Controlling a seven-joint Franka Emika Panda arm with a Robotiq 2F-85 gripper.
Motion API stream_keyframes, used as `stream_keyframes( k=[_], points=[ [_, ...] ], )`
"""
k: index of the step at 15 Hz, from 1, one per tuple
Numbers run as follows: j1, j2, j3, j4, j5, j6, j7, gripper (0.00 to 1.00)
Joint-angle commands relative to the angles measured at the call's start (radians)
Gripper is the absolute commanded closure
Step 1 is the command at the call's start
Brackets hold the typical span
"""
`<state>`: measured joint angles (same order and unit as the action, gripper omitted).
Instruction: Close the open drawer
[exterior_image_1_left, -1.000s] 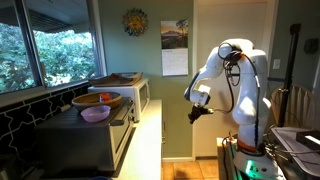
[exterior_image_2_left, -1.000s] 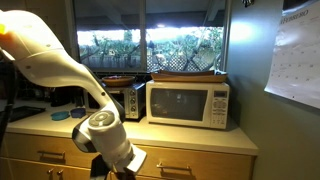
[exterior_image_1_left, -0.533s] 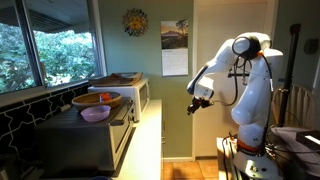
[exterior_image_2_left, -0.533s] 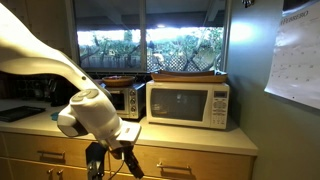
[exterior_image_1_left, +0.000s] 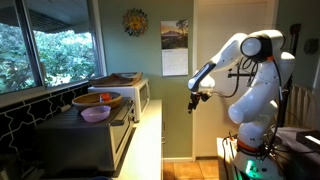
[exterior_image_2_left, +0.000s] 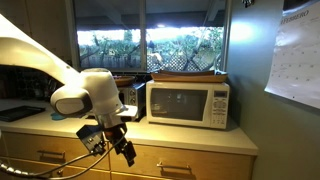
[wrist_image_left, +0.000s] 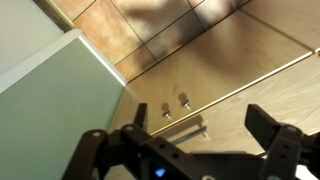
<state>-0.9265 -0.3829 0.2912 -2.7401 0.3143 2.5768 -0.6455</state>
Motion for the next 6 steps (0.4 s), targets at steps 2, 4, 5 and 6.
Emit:
stream_keyframes(
  k=[2, 4, 5, 6],
  points=[
    [0.079, -0.167, -0.019, -0.017, -0.094, -0.375, 0.074, 0.00],
    [0.228, -0.104, -0.175, -0.005, -0.167, -0.306, 0.132, 0.00],
    [0.066, -0.146, -0.001, -0.002, -0.063, -0.351, 0.054, 0.00],
    [0.069, -0.157, -0.001, -0.004, -0.065, -0.360, 0.055, 0.00]
  ],
)
